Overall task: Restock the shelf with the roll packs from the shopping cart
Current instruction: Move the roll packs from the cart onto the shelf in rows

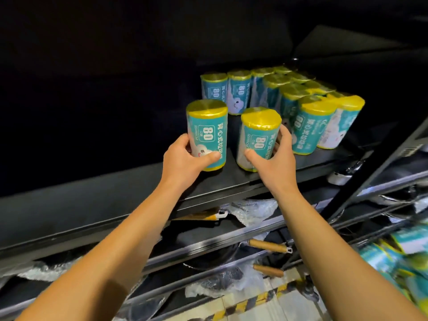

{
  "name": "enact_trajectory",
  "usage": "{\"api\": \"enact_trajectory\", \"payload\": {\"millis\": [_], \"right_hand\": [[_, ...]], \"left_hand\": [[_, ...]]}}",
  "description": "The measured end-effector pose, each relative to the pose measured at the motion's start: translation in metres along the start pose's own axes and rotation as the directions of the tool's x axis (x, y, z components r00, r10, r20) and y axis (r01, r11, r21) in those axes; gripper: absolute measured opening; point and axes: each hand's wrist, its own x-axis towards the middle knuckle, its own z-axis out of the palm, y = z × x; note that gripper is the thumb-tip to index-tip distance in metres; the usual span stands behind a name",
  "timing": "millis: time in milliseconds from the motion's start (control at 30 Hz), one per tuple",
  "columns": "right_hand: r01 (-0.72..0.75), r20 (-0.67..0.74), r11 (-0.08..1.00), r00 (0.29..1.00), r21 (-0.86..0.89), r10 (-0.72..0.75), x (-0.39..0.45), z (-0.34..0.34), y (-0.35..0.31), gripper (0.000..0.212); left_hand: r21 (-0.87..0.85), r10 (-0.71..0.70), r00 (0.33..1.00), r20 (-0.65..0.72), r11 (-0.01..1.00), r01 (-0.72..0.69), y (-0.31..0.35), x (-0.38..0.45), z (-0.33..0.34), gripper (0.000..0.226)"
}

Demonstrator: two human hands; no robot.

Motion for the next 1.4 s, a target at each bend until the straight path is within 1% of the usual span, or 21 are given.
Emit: {"api": "enact_trajectory", "payload": {"millis": [167, 233, 300, 333, 367, 400, 433, 467, 533, 633, 733, 833, 900, 1000, 1067, 1133, 1200, 1267, 1400], "right_hand": [[-0.016, -0.052, 0.999, 0.999, -0.034, 0.015, -0.007, -0.004, -0.006, 0.096], [0.012, -0.087, 0.998, 0.996, -0.068, -0.018, -0.009, -0.004, -0.01, 0.095], [0.07, -0.111, 0.992, 0.99, -0.108, -0.082, -0.01, 0.0, -0.014, 0.092], [0.1, -0.116, 0.985, 0.986, -0.139, -0.117, -0.009, 0.002, -0.017, 0.091], [0.128, -0.118, 0.977, 0.982, -0.17, -0.149, -0.008, 0.005, -0.018, 0.09], [0.148, -0.116, 0.97, 0.978, -0.194, -0.172, -0.006, 0.008, -0.018, 0.089], [0.155, -0.113, 0.967, 0.977, -0.203, -0.181, -0.004, 0.009, -0.018, 0.089], [0.148, -0.108, 0.968, 0.979, -0.202, -0.172, -0.001, 0.011, -0.016, 0.089], [0.113, -0.075, 0.975, 0.989, -0.19, -0.129, 0.01, 0.013, -0.014, 0.089], [0.109, -0.046, 0.972, 0.992, -0.206, -0.121, 0.034, 0.021, -0.01, 0.087], [0.105, -0.065, 0.972, 0.991, -0.212, -0.121, 0.062, 0.036, -0.007, 0.085], [0.118, -0.084, 0.97, 0.987, -0.212, -0.139, 0.091, 0.05, 0.001, 0.086], [0.106, -0.103, 0.963, 0.985, -0.249, -0.135, 0.109, 0.056, 0.004, 0.087], [0.047, -0.118, 0.946, 0.989, -0.321, -0.089, 0.128, 0.065, 0.007, 0.09], [0.037, -0.128, 0.927, 0.988, -0.373, -0.091, 0.136, 0.069, 0.009, 0.09], [0.042, -0.136, 0.921, 0.985, -0.388, -0.103, 0.141, 0.072, 0.012, 0.088], [0.052, -0.147, 0.927, 0.982, -0.373, -0.115, 0.143, 0.074, 0.014, 0.087], [0.044, -0.164, 0.945, 0.981, -0.325, -0.102, 0.143, 0.076, 0.018, 0.087], [-0.03, -0.229, 0.976, 0.973, -0.217, -0.021, 0.144, 0.08, 0.025, 0.074]], "left_hand": [[0.096, -0.045, 0.996, 0.079, 0.995, 0.037, -0.017, 0.022, 0.01, 0.056], [0.11, -0.043, 0.994, 0.104, 0.993, 0.032, -0.02, 0.023, 0.01, 0.055], [0.13, -0.045, 0.992, 0.118, 0.991, 0.029, -0.019, 0.023, 0.008, 0.058], [0.138, -0.034, 0.993, 0.112, 0.99, 0.018, -0.016, 0.023, 0.007, 0.064], [0.147, -0.007, 0.996, 0.091, 0.989, -0.007, -0.014, 0.023, 0.005, 0.076], [0.152, 0.034, 0.998, 0.053, 0.988, -0.042, -0.01, 0.022, 0.003, 0.091], [0.149, 0.083, 0.996, 0.007, 0.985, -0.084, -0.006, 0.022, 0.0, 0.101], [0.134, 0.145, 0.989, -0.031, 0.981, -0.14, -0.002, 0.021, -0.004, 0.104], [0.118, 0.256, 0.965, -0.066, 0.962, -0.247, 0.005, 0.021, -0.009, 0.101], [0.141, 0.345, 0.937, -0.063, 0.932, -0.334, 0.012, 0.024, -0.009, 0.087], [0.167, 0.391, 0.918, -0.069, 0.911, -0.376, 0.015, 0.029, -0.006, 0.065], [0.185, 0.411, 0.909, -0.072, 0.901, -0.392, 0.013, 0.033, -0.002, 0.054], [0.184, 0.396, 0.915, -0.08, 0.908, -0.377, 0.011, 0.036, 0.001, 0.052], [0.165, 0.391, 0.914, -0.109, 0.914, -0.371, 0.005, 0.046, 0.007, 0.051], [0.146, 0.405, 0.904, -0.14, 0.911, -0.385, 0.001, 0.058, 0.015, 0.05], [0.158, 0.425, 0.889, -0.168, 0.902, -0.401, -0.002, 0.075, 0.027, 0.05], [0.224, 0.424, 0.889, -0.171, 0.896, -0.384, -0.002, 0.095, 0.037, 0.051], [0.281, 0.455, 0.873, -0.175, 0.873, -0.398, -0.002, 0.114, 0.047, 0.054], [0.291, 0.436, 0.886, -0.16, 0.878, -0.379, -0.004, 0.14, 0.06, 0.056]]}}
